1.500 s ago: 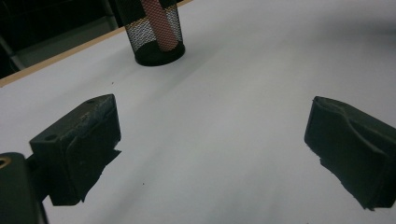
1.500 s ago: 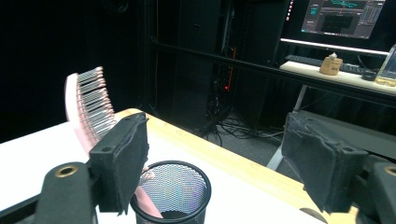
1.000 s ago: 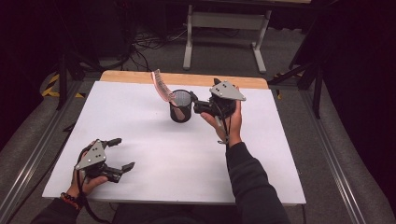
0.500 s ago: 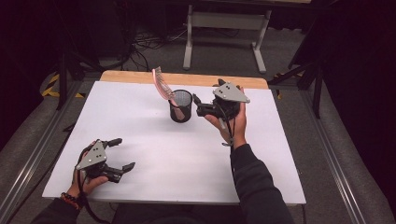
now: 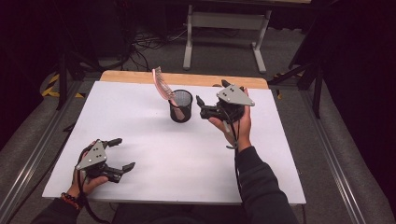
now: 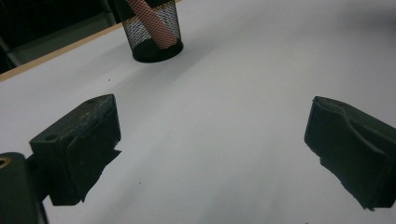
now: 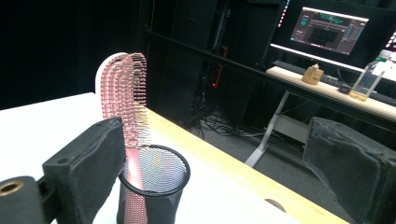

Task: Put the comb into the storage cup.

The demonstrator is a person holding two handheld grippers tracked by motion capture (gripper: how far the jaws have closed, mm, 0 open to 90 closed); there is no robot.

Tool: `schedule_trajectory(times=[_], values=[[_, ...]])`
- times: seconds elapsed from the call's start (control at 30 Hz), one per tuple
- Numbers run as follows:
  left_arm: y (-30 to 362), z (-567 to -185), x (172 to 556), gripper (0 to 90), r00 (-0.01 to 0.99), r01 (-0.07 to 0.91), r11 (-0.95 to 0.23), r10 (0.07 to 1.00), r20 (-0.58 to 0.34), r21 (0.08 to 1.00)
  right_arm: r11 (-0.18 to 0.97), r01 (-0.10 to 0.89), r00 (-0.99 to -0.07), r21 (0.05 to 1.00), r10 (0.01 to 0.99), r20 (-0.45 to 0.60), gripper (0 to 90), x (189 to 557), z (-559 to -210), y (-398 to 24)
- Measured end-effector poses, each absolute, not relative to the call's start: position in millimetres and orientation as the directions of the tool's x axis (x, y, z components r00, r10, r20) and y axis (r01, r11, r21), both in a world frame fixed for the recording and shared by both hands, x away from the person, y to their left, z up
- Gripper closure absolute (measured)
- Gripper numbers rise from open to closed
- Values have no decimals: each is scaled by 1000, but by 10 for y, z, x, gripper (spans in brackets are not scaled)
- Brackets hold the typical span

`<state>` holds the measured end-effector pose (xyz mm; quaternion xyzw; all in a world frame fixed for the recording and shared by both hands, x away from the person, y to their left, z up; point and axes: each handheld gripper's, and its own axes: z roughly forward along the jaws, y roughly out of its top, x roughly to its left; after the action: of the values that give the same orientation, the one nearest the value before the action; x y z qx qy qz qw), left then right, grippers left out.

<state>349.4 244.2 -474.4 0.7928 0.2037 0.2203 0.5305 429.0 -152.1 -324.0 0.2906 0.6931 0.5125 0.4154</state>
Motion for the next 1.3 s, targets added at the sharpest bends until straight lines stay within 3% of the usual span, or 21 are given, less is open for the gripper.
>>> schedule_trajectory(times=[1.3], values=[[2440, -4746, 3495, 44, 821, 91, -360, 555, 135, 929, 391, -58, -474, 919, 799, -370, 62, 3845, -3279, -1925]])
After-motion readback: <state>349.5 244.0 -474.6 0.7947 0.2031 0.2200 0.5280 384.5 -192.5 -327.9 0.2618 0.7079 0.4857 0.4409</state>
